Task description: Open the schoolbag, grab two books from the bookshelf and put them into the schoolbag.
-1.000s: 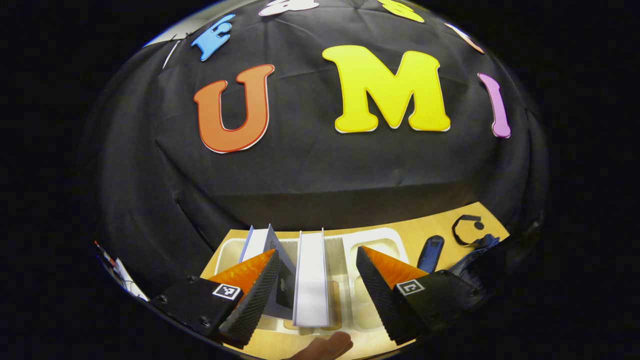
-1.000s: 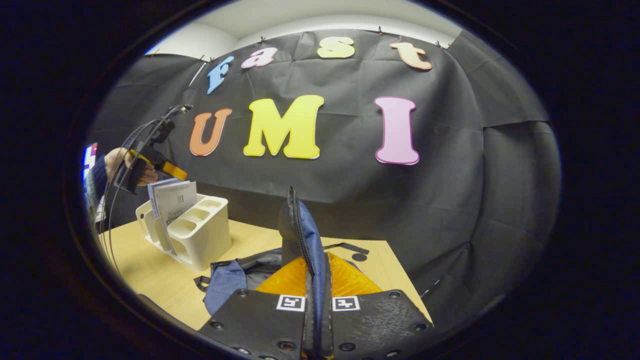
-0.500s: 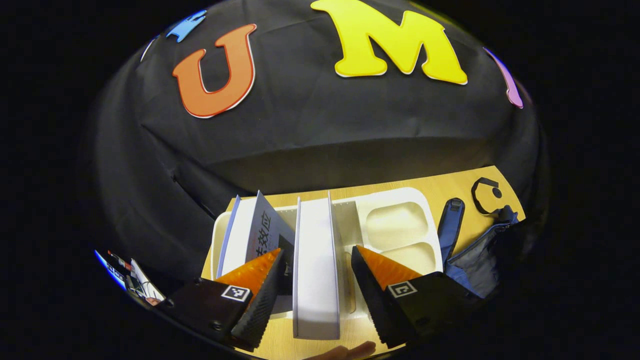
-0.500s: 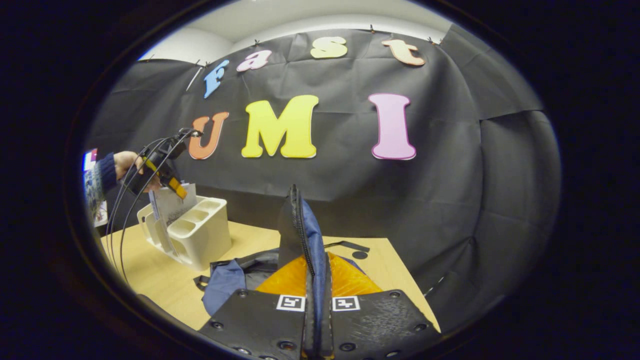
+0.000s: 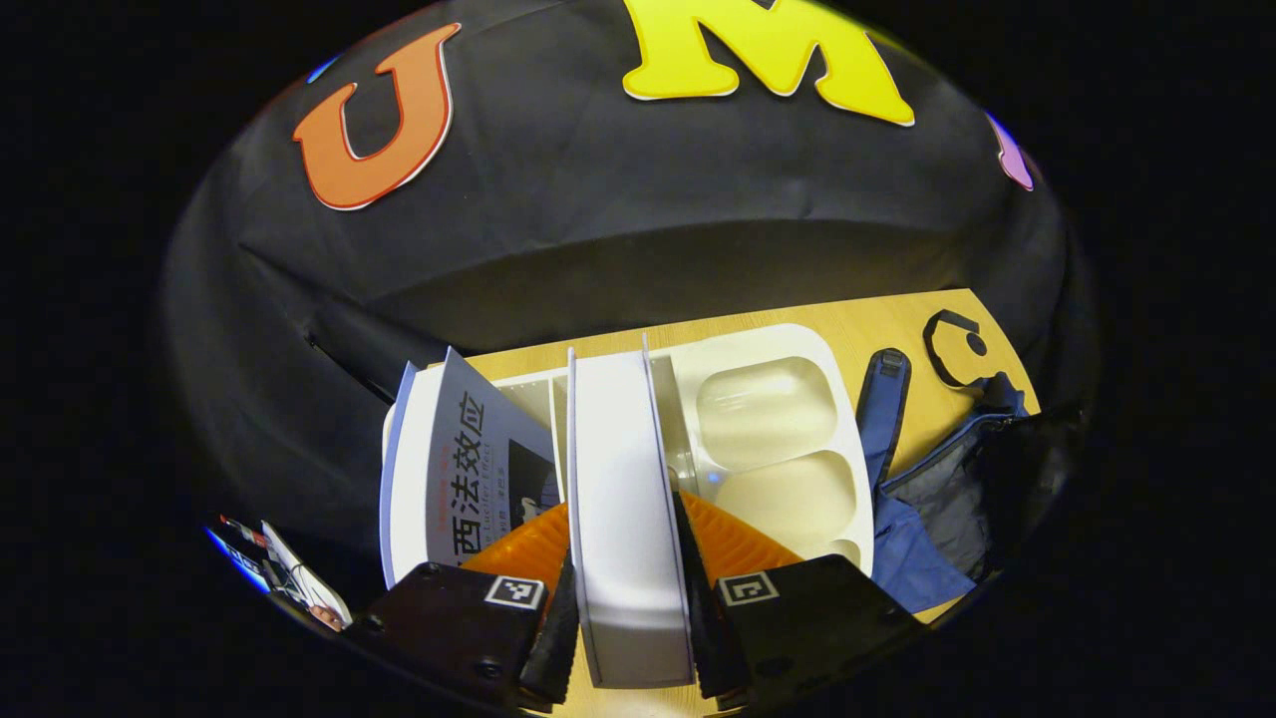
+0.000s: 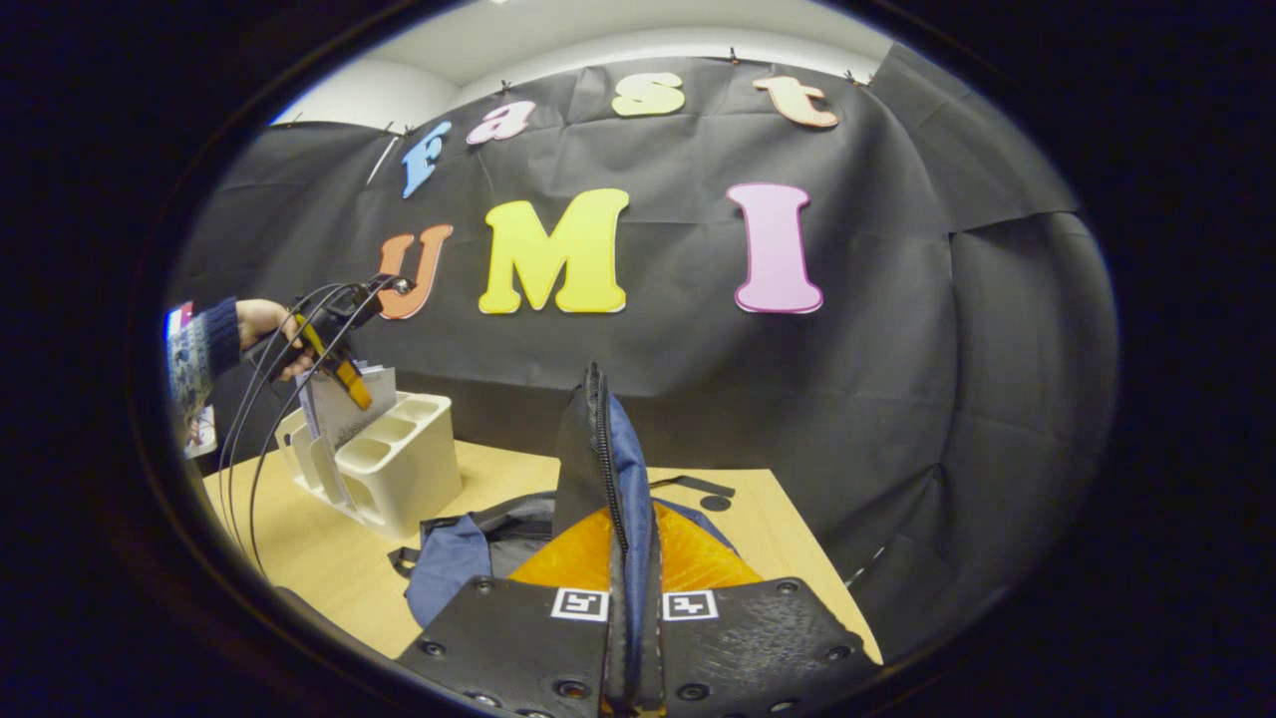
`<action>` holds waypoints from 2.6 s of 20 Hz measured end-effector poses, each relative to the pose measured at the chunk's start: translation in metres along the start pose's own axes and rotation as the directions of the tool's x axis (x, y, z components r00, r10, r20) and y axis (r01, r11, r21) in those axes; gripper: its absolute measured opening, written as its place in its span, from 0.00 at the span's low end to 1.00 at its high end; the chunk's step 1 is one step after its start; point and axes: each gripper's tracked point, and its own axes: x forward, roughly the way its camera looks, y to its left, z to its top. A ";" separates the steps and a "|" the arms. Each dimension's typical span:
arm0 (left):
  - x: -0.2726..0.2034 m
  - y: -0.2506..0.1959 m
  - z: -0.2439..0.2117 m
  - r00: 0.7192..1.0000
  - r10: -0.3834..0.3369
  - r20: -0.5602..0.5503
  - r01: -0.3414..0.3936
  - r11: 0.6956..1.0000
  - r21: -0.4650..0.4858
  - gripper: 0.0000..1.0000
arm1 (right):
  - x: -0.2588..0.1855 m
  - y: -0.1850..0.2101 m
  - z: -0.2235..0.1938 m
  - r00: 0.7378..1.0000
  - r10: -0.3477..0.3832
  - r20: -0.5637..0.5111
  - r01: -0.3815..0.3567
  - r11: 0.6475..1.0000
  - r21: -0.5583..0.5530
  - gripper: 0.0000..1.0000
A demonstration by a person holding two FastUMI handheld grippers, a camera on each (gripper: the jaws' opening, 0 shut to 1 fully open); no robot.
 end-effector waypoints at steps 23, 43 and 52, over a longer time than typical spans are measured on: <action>-0.142 -0.010 -0.117 0.971 -0.153 0.183 0.189 0.962 -0.197 0.45 | 0.019 0.036 -0.009 0.997 -0.014 -0.072 0.009 0.998 -0.070 0.05; -0.149 -0.115 -0.117 0.817 -0.390 0.424 0.569 0.665 -0.484 0.45 | 0.029 0.039 0.024 0.996 0.004 -0.091 -0.012 0.995 -0.095 0.05; -0.123 -0.203 -0.064 0.740 -0.435 0.512 0.672 0.507 -0.540 0.45 | 0.036 0.039 0.051 0.998 0.014 -0.062 -0.021 0.994 -0.104 0.05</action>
